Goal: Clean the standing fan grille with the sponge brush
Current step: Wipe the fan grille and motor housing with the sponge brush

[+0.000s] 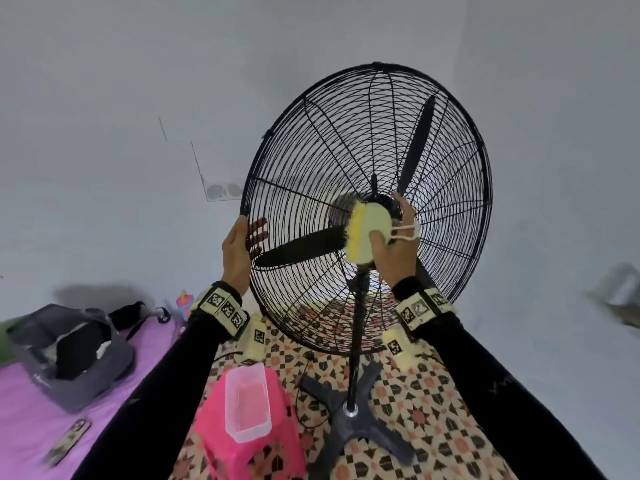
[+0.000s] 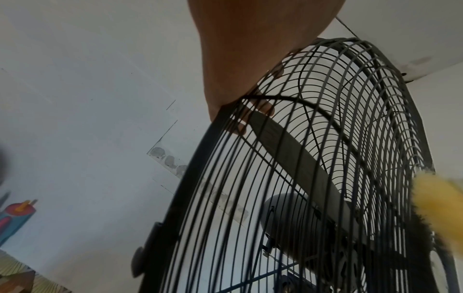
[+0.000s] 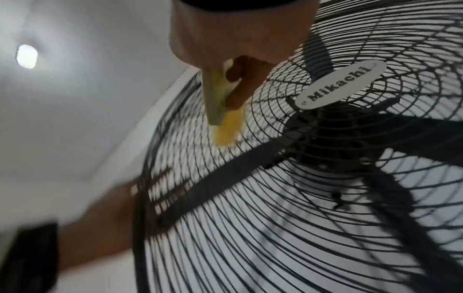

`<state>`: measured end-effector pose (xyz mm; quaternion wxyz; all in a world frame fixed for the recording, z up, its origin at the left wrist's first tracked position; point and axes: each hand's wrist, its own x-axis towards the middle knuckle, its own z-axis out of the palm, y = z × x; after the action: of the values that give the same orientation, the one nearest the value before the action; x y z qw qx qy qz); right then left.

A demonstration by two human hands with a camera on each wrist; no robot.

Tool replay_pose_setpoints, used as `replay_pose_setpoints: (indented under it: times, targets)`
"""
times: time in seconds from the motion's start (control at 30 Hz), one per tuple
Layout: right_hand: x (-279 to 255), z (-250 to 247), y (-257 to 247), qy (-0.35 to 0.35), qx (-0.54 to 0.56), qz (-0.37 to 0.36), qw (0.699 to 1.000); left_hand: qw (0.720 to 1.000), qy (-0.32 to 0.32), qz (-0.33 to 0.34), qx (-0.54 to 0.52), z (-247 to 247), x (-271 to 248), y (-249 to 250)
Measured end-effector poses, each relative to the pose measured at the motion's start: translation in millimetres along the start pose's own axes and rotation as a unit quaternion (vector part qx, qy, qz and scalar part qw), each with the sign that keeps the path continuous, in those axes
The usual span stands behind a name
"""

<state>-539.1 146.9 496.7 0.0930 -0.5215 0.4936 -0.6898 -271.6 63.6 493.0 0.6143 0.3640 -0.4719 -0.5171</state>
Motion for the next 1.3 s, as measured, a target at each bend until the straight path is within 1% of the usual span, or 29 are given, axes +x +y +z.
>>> replay_pose_setpoints:
  times: [0.07, 0.13, 0.2, 0.23, 0.27, 0.33, 0.37, 0.43, 0.47, 0.53, 0.57, 0.63, 0.67, 0.73, 0.77, 0.83, 0.87, 0.9, 0.97, 1.0, 1.03, 1.13, 1.17, 1.2, 1.23, 1.3]
  targets:
    - [10.4, 7.6, -15.0, 0.076, 0.052, 0.049, 0.995, 1.0, -0.001, -0.004, 0.004, 0.8, 0.3, 0.2]
    - [19.0, 15.6, -27.0, 0.127, 0.118, 0.117, 0.978, 1.0, -0.002, -0.005, 0.003, 0.7, 1.0, -0.2]
    - [19.4, 24.1, -33.1, 0.136, 0.204, 0.173, 0.954, 1.0, -0.006, -0.002, 0.0, -0.4, 0.1, -2.3]
    - [15.2, 28.6, -31.4, 0.138, 0.213, 0.175, 0.951, 1.0, -0.01, 0.0, 0.0, -0.9, -1.3, -3.1]
    - [7.4, 32.6, -34.0, 0.142, 0.191, 0.163, 0.957, 1.0, -0.015, 0.002, 0.001, -1.9, -2.3, -4.2]
    - [-16.9, 42.9, -24.8, 0.14, 0.103, 0.141, 0.975, 1.0, -0.028, 0.005, 0.004, -4.2, -4.7, -4.7]
    - [-30.6, 48.0, -16.6, 0.132, 0.079, 0.144, 0.978, 0.999, -0.034, 0.004, 0.004, -5.5, -4.6, -4.3]
    - [-55.1, 53.2, -7.6, 0.11, 0.054, 0.174, 0.977, 0.999, -0.042, 0.005, 0.002, -8.2, -3.1, -3.1]
    - [-58.9, 51.8, -8.3, 0.107, 0.054, 0.194, 0.974, 0.999, -0.046, 0.011, 0.005, -9.4, -1.8, -3.6]
    - [-45.7, 45.7, -18.4, 0.118, 0.072, 0.238, 0.961, 0.998, -0.054, 0.026, 0.017, -10.7, -0.9, -4.5]
    - [-34.5, 42.0, -23.7, 0.127, 0.113, 0.249, 0.953, 0.998, -0.058, 0.031, 0.023, -11.1, -1.1, -5.4]
    - [-11.6, 36.2, -28.6, 0.135, 0.194, 0.238, 0.942, 0.996, -0.064, 0.041, 0.038, -12.4, -1.0, -8.6]
    - [-6.9, 36.1, -30.1, 0.129, 0.188, 0.229, 0.946, 0.996, -0.064, 0.047, 0.042, -12.9, -0.6, -9.6]
    - [-12.2, 39.6, -18.4, 0.11, 0.085, 0.225, 0.964, 0.996, -0.059, 0.051, 0.046, -15.0, 1.5, -13.4]
    - [-18.9, 38.9, -11.9, 0.1, 0.041, 0.233, 0.966, 0.996, -0.056, 0.055, 0.046, -15.9, 2.2, -14.8]
    - [-23.4, 34.6, -9.7, 0.096, -0.01, 0.263, 0.96, 0.996, -0.052, 0.061, 0.042, -17.1, 2.9, -15.3]
    - [-21.1, 31.9, -10.5, 0.098, -0.013, 0.271, 0.958, 0.996, -0.053, 0.062, 0.046, -17.1, 2.9, -16.1]
    - [-17.0, 29.0, -12.0, 0.099, 0.015, 0.274, 0.957, 0.995, -0.056, 0.064, 0.05, -16.9, 2.2, -16.5]
    - [-10.0, 26.1, -16.6, 0.113, 0.113, 0.258, 0.953, 0.994, -0.065, 0.068, 0.056, -16.8, 1.3, -17.6]
    - [-8.7, 26.9, -16.4, 0.122, 0.128, 0.253, 0.951, 0.994, -0.066, 0.068, 0.058, -16.6, 1.6, -17.2]
    - [-11.3, 29.1, -15.5, 0.124, 0.108, 0.257, 0.952, 0.994, -0.068, 0.067, 0.059, -17.1, 2.9, -17.1]
    - [-19.3, 31.1, -6.7, 0.097, -0.008, 0.285, 0.954, 0.994, -0.068, 0.063, 0.064, -21.5, 7.9, -15.9]
    - [-18.0, 29.8, -5.9, 0.091, -0.025, 0.279, 0.956, 0.993, -0.069, 0.064, 0.065, -23.2, 7.6, -16.1]
    - [-13.8, 27.7, -8.8, 0.093, -0.021, 0.269, 0.958, 0.993, -0.072, 0.066, 0.067, -23.9, 6.5, -16.6]
    - [-8.3, 26.6, -12.7, 0.107, 0.006, 0.258, 0.96, 0.992, -0.076, 0.071, 0.071, -24.0, 5.2, -16.9]
    - [3.3, 26.3, -19.2, 0.154, 0.084, 0.248, 0.953, 0.99, -0.085, 0.077, 0.078, -23.5, 2.9, -17.1]
